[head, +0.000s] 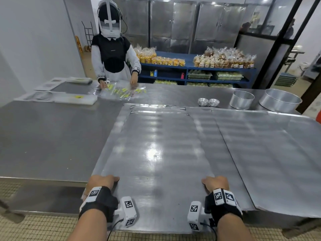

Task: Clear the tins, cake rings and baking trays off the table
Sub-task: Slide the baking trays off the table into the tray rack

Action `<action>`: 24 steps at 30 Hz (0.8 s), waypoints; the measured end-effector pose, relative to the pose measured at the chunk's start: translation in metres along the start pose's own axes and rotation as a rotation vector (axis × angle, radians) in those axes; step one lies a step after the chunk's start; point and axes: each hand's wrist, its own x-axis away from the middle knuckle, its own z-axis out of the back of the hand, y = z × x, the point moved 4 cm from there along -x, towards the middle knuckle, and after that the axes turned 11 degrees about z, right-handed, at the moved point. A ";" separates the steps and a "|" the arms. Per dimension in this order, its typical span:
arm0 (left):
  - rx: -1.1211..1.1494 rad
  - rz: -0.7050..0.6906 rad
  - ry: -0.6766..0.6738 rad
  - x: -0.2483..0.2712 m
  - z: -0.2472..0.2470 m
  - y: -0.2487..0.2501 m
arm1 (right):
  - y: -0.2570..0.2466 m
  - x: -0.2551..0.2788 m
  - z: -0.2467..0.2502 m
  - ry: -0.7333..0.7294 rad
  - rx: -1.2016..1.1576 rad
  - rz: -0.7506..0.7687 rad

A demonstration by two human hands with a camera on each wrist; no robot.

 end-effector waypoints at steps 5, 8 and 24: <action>-0.007 -0.014 -0.011 -0.004 -0.002 0.017 | -0.014 -0.016 -0.014 -0.001 0.015 0.005; 0.012 -0.024 0.001 -0.008 -0.005 0.026 | -0.020 -0.026 -0.019 -0.016 0.059 0.009; -0.198 0.057 0.073 -0.073 -0.049 0.032 | -0.040 -0.047 -0.036 -0.110 0.291 -0.021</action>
